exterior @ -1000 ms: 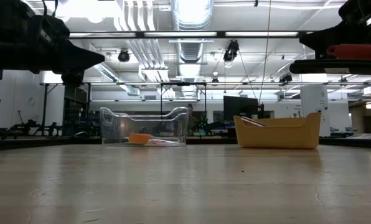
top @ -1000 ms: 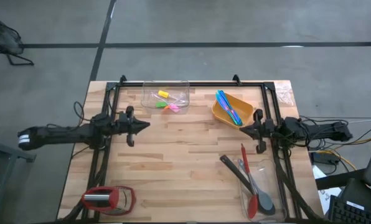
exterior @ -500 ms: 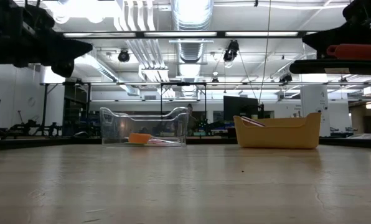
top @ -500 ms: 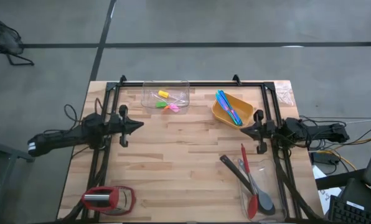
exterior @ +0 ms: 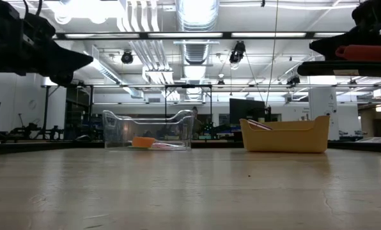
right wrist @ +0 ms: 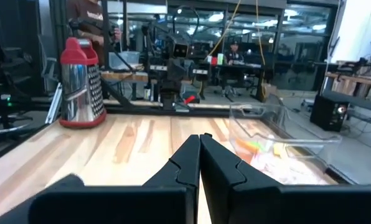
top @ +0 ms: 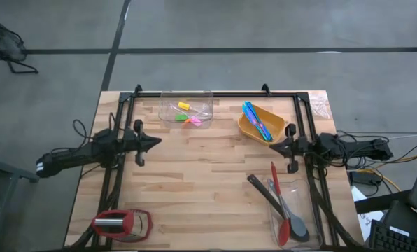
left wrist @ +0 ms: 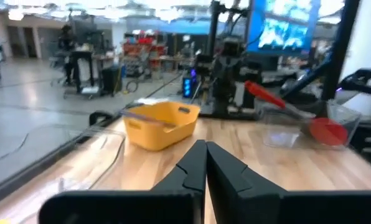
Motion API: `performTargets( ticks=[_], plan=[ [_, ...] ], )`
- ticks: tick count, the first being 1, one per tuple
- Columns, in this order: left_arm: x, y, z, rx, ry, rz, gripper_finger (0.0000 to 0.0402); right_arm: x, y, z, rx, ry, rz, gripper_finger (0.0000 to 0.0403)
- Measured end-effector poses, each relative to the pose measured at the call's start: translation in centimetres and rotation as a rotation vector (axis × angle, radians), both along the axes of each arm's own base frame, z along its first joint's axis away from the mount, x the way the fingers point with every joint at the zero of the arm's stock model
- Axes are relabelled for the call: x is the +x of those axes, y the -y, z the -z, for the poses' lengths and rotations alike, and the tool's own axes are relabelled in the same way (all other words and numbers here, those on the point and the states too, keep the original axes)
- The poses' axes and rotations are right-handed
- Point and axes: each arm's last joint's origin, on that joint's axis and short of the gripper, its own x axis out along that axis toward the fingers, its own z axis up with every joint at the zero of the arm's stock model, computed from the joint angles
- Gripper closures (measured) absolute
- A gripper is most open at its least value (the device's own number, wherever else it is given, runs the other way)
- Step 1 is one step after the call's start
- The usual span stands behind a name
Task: Pick & Place Kitchen Items
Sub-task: Return to Home Position
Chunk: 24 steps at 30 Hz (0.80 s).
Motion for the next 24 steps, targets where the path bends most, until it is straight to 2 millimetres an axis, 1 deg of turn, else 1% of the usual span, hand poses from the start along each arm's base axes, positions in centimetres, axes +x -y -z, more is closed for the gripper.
performTargets(
  ticks=[5, 9, 13, 24],
  plan=[
    [0.00, -0.12, 0.12, -0.016, -0.009, -0.041, 0.0378, 0.05, -0.01, 0.26, -0.003, -0.028, 0.000, 0.0394],
    [0.02, -0.13, 0.27, -0.025, -0.024, -0.042, 0.0380, 0.10, -0.01, 0.32, -0.007, -0.036, -0.001, 0.0394],
    [0.03, -0.13, 0.29, -0.071, -0.019, -0.040, 0.0384, 0.10, -0.02, 0.37, -0.009, -0.042, -0.002, 0.0394],
    [0.03, -0.13, 0.31, -0.068, -0.020, -0.041, 0.0376, 0.11, -0.02, 0.45, -0.010, -0.050, -0.002, 0.0394]
  ],
)
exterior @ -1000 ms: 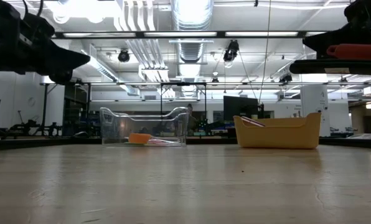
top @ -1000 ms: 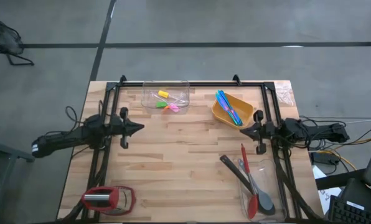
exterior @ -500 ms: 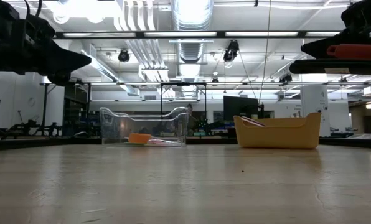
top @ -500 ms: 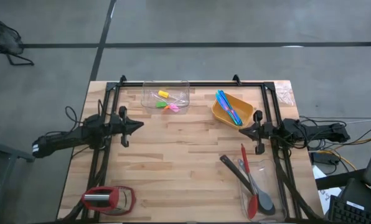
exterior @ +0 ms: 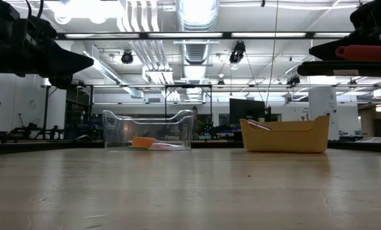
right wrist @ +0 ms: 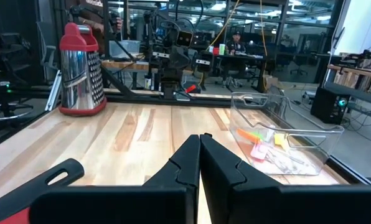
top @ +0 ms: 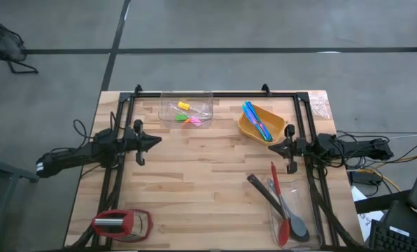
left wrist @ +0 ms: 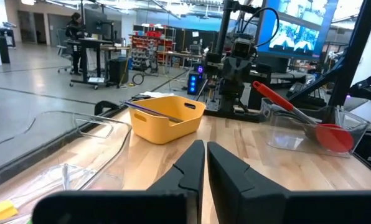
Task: Pick & Place Kitchen Items
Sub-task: Return to Home Position
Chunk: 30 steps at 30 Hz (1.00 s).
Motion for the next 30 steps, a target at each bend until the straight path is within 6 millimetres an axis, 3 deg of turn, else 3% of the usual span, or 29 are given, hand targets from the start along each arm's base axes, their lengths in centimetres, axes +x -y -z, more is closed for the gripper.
performTargets(
  ticks=[30],
  plan=[
    [0.01, 0.00, 0.06, 0.000, -0.002, 0.000, 0.0380, 0.00, 0.00, 0.03, 0.000, -0.003, 0.000, 0.0394]
  ],
)
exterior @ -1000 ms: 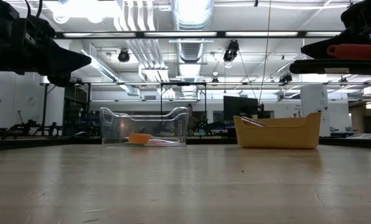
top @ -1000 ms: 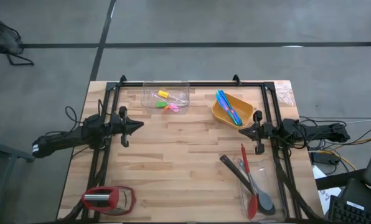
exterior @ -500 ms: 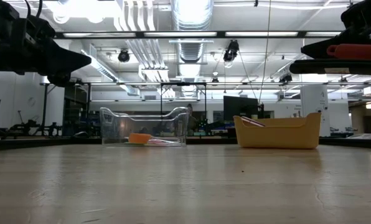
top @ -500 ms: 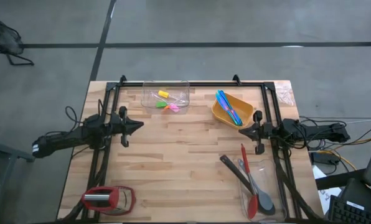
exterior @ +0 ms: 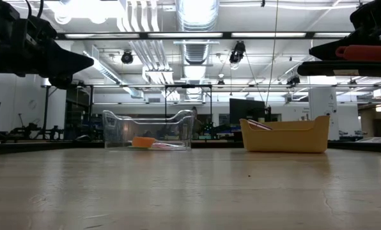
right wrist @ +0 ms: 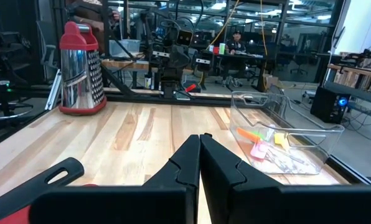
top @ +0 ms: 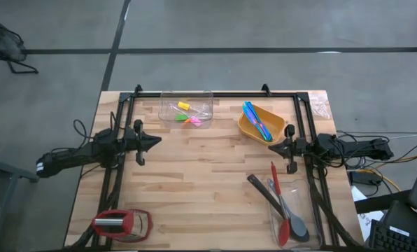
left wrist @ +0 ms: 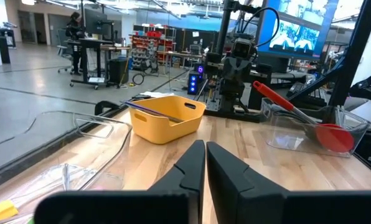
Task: Pick & Place Kitchen Items
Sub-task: Return to Home Position
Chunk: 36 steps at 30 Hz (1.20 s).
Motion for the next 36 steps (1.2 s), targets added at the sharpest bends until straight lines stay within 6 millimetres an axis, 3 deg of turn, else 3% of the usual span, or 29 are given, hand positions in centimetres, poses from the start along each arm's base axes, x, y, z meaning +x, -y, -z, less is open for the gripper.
performTargets(
  ticks=[36],
  plan=[
    [0.00, 0.00, 0.01, 0.000, -0.001, 0.000, 0.0374, 0.00, 0.00, 0.02, 0.000, -0.002, 0.000, 0.0394]
  ],
)
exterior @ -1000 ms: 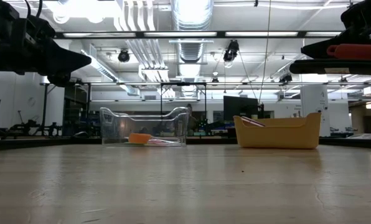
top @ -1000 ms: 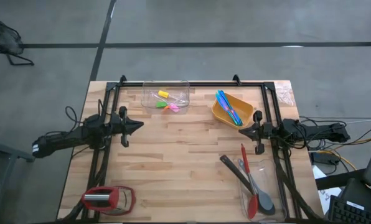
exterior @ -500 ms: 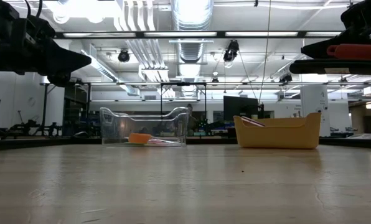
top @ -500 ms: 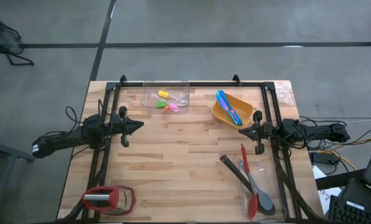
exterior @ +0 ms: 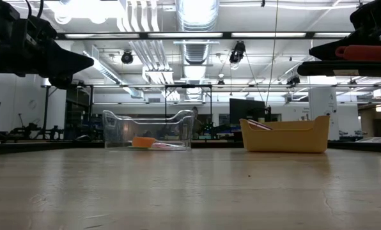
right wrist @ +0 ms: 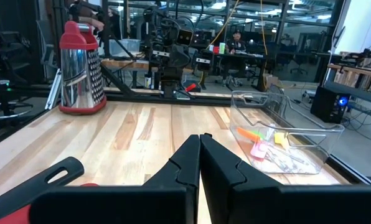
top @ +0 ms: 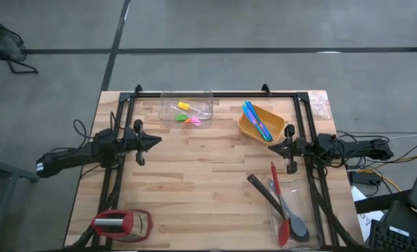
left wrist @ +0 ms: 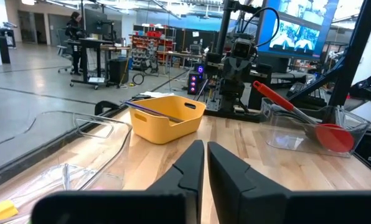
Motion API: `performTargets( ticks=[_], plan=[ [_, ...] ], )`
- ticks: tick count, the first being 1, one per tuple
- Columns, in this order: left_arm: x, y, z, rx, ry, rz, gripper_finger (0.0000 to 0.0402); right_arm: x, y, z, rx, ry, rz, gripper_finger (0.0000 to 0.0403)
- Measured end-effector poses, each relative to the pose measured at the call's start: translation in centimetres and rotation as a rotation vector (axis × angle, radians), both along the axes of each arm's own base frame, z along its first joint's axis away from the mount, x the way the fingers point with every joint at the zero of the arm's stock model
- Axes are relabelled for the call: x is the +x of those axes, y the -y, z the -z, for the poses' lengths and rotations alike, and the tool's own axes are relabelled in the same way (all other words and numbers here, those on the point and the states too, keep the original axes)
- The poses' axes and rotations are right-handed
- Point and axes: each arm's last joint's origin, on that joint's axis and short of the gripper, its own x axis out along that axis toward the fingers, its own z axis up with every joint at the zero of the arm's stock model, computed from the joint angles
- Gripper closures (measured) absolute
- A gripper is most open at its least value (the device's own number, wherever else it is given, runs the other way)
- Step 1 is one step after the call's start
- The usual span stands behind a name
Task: Pick & Place Kitchen Items
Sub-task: Return to Home Position
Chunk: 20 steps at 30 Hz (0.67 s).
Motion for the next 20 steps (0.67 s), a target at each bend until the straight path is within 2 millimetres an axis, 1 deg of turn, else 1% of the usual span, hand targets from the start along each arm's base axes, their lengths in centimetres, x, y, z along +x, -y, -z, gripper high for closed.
performTargets(
  ticks=[20],
  plan=[
    [0.00, 0.00, 0.01, 0.000, -0.001, 0.000, 0.0379, 0.00, 0.00, 0.00, 0.000, 0.000, 0.000, 0.0394]
  ],
)
